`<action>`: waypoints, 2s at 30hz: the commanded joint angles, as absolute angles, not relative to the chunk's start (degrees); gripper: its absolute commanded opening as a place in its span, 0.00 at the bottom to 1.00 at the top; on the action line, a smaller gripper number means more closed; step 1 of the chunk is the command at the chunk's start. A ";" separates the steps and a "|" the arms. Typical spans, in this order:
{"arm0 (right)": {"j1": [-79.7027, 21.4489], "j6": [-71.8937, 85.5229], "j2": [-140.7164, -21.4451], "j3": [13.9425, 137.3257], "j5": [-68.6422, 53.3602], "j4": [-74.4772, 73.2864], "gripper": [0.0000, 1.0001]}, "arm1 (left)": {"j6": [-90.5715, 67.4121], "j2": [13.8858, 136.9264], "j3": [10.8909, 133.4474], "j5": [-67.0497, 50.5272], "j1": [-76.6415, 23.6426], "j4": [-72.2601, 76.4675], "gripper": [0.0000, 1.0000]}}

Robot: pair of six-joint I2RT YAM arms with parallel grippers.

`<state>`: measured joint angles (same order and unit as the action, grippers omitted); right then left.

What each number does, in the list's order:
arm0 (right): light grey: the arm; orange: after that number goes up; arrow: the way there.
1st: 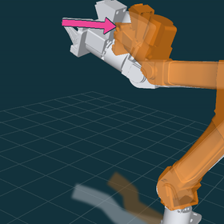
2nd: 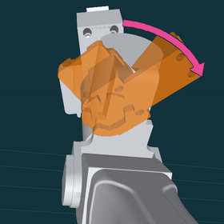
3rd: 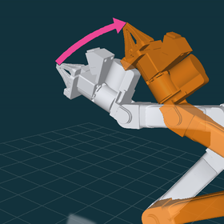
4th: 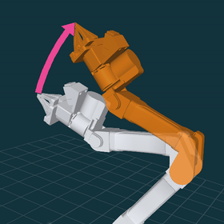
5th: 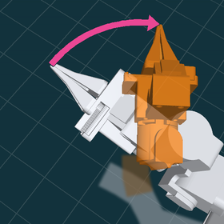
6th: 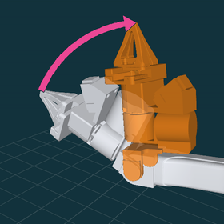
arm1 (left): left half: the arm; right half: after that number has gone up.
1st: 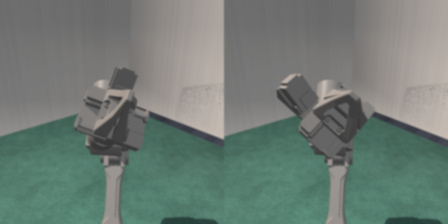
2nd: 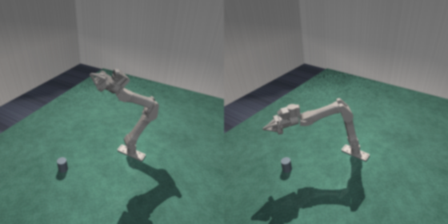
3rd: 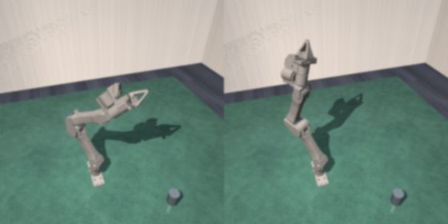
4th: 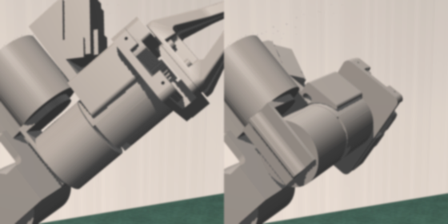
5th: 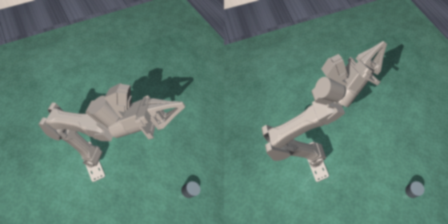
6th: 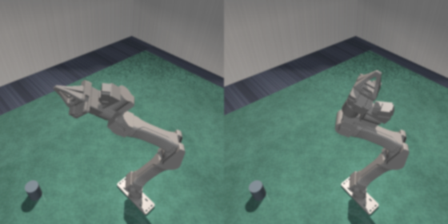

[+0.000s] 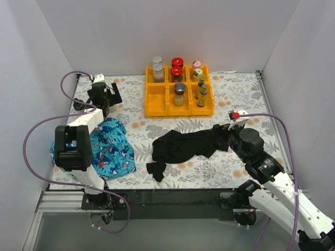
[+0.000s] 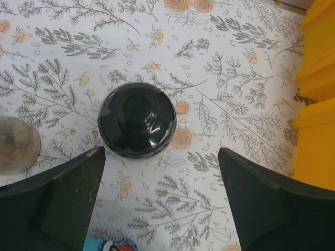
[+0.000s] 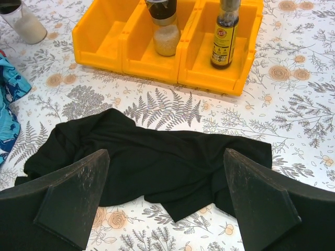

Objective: Organize the condiment bottles
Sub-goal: Pick up the bottle from the center of the board, then place the bottle in the storage box.

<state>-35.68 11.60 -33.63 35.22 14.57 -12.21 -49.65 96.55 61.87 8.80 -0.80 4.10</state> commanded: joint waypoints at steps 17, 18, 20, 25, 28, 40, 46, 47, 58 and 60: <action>-35.60 11.25 -30.94 35.68 15.46 -8.97 0.99 | -44.30 106.44 70.93 12.32 -0.35 11.95 0.76; -35.60 11.16 -30.85 35.60 15.56 -8.88 0.99 | -44.12 106.35 71.01 11.96 -0.35 11.78 0.74; -35.60 11.43 -30.67 35.60 15.64 -8.79 0.99 | -43.95 106.00 70.84 11.87 -0.35 11.43 0.65; -35.60 11.69 -30.24 35.51 15.56 -8.88 0.99 | -44.73 102.66 68.39 10.64 -0.35 11.60 0.36; -35.60 11.78 -29.53 35.25 15.73 -8.88 0.99 | -45.44 99.94 67.94 9.41 -0.35 11.34 0.25; -35.60 10.99 -28.65 34.28 17.67 -8.88 0.99 | -45.70 93.61 75.14 6.77 -4.39 4.75 0.00; -35.60 10.81 -28.48 34.19 17.93 -8.53 0.99 | -44.04 93.16 79.79 6.24 -11.77 3.26 0.00; -35.60 10.72 -28.39 34.10 18.28 -8.61 0.99 | -43.51 93.16 80.67 6.59 -12.82 3.16 0.00; -35.60 9.93 -27.86 33.66 19.25 -8.35 0.99 | -43.15 100.89 89.38 6.15 -23.02 1.14 0.00; -35.60 9.76 -27.42 33.49 19.33 -8.35 0.99 | -43.15 101.95 89.65 6.15 -23.55 1.49 0.00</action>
